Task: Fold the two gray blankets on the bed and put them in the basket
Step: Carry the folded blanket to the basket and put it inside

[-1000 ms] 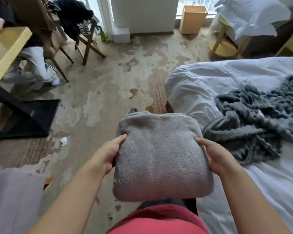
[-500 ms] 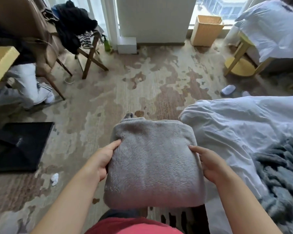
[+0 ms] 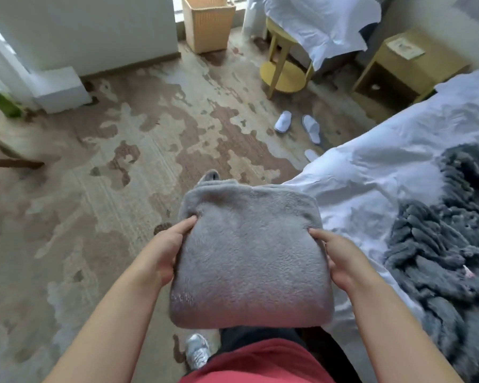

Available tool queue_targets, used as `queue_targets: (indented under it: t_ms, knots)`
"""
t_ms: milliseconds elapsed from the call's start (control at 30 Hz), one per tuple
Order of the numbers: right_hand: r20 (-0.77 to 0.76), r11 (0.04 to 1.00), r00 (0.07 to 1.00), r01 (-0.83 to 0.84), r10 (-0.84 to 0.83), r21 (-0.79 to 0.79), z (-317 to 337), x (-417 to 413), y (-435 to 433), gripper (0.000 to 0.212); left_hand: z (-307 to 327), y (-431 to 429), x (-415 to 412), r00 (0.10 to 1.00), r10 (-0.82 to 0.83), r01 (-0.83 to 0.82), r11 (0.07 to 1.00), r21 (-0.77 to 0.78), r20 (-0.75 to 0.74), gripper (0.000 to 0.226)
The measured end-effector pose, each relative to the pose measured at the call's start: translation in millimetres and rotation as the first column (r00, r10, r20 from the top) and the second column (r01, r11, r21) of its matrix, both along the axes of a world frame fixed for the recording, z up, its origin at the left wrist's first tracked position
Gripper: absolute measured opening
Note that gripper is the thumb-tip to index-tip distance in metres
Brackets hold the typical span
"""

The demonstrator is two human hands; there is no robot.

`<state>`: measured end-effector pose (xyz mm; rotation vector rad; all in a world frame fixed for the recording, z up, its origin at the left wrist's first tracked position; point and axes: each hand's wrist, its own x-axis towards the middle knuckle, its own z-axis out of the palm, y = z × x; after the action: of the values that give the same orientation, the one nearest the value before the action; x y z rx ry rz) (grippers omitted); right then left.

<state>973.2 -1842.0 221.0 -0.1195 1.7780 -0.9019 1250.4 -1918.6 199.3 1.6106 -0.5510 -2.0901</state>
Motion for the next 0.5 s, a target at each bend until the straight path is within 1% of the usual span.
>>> queue_targets:
  t_ms: [100,200,300,400,500]
  knots:
    - [-0.007,0.999,1.000,-0.016,0.016,0.031,-17,1,-75,0.029,-10,-66,-2,0.999,-0.021,0.021,1.000,0.008,0.030,0.030]
    - [0.044,0.998,0.997,-0.060,0.058,0.029,-31,10,-167,0.028,-14,-143,9,0.994,-0.016,0.015,1.000,0.014,0.104,0.032]
    - [0.077,0.989,0.988,-0.141,0.137,0.043,-35,25,-264,0.024,-2,-224,28,0.985,0.045,-0.051,0.998,0.030,0.165,0.031]
    - [0.107,0.971,0.966,-0.238,0.237,0.000,-22,45,-364,0.018,18,-299,49,0.980,0.149,-0.148,0.989,-0.017,0.133,0.035]
    - [0.080,0.951,0.948,-0.308,0.309,-0.026,-9,69,-458,0.019,33,-366,74,0.960,0.241,-0.237,0.970,-0.049,0.139,0.034]
